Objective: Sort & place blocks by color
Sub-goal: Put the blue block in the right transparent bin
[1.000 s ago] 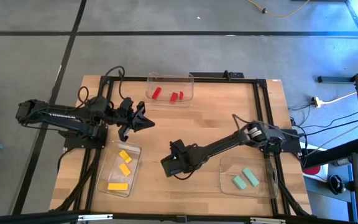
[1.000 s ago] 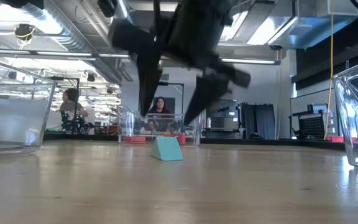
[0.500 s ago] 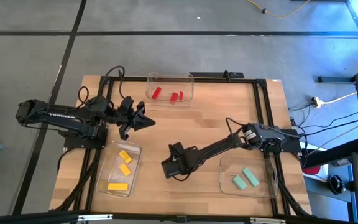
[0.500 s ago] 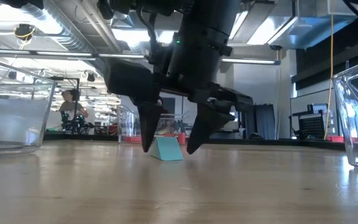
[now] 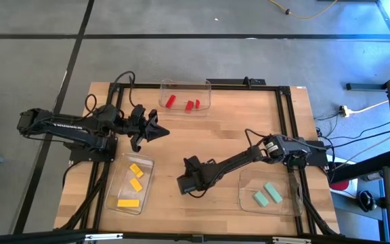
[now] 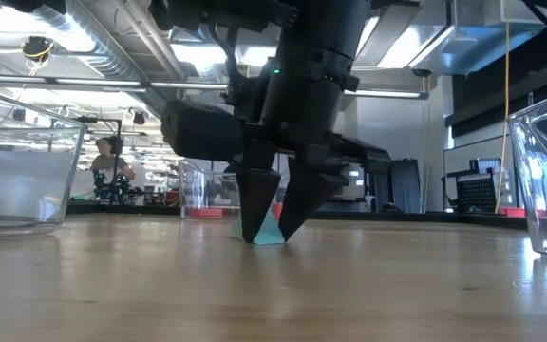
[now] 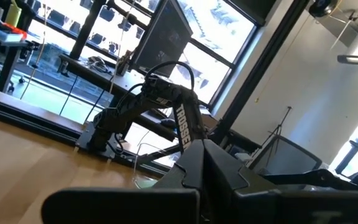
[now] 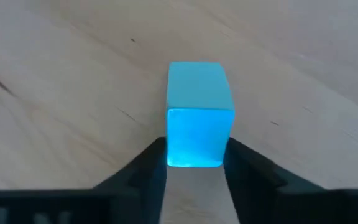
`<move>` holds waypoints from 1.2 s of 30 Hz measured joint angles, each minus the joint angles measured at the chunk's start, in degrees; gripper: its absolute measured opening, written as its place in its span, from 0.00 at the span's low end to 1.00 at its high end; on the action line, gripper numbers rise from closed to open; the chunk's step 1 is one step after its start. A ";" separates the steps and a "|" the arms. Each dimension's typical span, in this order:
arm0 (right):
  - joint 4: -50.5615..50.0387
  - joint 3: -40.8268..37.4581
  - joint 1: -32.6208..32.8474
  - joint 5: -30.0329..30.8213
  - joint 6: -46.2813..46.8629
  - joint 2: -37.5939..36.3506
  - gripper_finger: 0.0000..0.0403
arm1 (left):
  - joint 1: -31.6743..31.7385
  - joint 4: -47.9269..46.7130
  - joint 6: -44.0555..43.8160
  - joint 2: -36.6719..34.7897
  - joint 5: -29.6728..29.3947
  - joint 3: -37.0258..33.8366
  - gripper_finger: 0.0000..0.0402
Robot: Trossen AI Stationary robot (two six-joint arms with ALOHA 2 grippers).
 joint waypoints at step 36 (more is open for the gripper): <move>66.57 -60.93 -0.26 3.89 -30.42 -54.70 0.30 | 3.15 -8.09 17.01 2.70 -8.94 -0.02 0.01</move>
